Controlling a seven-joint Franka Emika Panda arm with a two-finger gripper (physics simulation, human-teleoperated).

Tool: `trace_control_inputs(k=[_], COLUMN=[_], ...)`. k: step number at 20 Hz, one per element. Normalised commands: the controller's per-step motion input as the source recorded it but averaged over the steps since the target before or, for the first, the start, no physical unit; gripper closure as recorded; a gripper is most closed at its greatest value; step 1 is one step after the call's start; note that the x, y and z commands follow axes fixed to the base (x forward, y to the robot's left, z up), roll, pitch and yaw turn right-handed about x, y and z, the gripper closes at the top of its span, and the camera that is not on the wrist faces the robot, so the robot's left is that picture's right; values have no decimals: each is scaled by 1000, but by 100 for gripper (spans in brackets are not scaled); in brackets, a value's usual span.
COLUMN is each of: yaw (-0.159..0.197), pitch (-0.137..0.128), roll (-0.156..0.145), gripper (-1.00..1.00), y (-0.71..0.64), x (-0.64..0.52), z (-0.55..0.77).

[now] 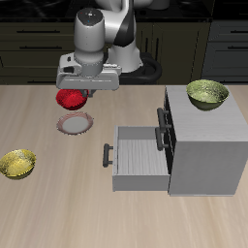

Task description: Place the red bowl on the plate

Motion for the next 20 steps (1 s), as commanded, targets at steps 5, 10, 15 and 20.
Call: trace_control_inputs(k=[5, 10, 15, 20], yaw=[-22, 39, 12, -32], pitch=[17, -38, -34, 35], roll=[4, -13, -18, -30], gripper=[100, 100, 100, 100], y=[-14, -64, -110, -187], x=[6, 79, 152, 72], z=[-201, -105, 13, -111])
